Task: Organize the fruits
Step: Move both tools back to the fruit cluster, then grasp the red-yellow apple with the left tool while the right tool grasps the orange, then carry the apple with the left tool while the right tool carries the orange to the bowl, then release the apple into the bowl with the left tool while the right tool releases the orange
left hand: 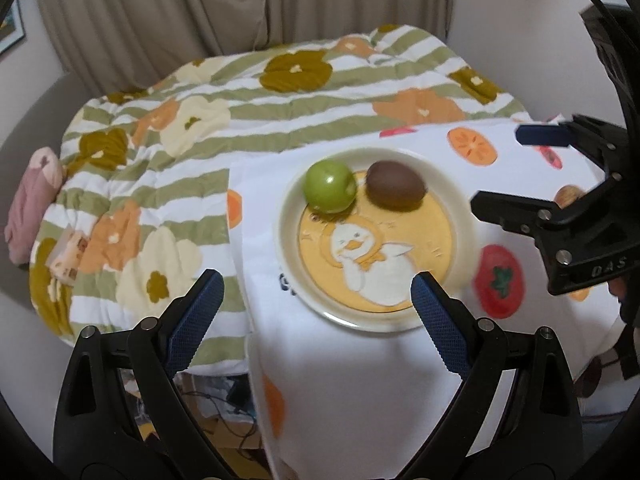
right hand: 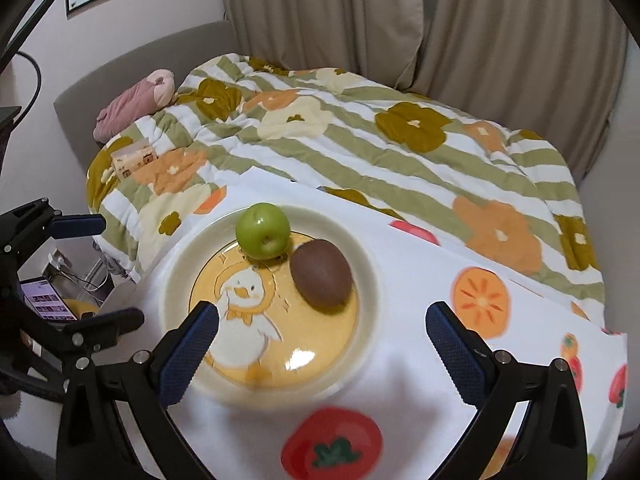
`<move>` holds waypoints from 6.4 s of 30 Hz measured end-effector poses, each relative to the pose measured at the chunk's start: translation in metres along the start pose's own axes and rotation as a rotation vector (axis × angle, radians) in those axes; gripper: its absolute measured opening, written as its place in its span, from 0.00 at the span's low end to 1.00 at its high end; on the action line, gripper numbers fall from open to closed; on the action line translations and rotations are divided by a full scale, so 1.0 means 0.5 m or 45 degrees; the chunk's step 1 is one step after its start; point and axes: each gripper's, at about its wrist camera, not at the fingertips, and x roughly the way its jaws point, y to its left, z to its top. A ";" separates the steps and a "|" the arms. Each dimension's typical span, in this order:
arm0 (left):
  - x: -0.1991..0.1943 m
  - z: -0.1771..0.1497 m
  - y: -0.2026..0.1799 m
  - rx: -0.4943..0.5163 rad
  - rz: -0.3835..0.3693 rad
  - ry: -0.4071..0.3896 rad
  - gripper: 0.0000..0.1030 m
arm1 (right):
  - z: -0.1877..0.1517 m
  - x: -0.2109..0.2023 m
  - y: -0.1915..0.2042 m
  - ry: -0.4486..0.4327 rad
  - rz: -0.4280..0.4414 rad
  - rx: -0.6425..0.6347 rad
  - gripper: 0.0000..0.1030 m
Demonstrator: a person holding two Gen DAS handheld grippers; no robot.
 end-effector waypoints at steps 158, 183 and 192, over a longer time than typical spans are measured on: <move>0.188 0.019 -0.015 0.193 -0.057 0.045 0.77 | -0.045 0.046 -0.015 0.135 0.179 0.128 0.54; 0.152 0.025 -0.004 0.203 -0.090 0.001 1.00 | -0.030 0.053 -0.018 0.147 0.132 0.182 0.54; 0.120 -0.013 0.009 0.160 -0.096 0.017 1.00 | -0.026 0.097 0.017 0.163 0.181 0.089 0.54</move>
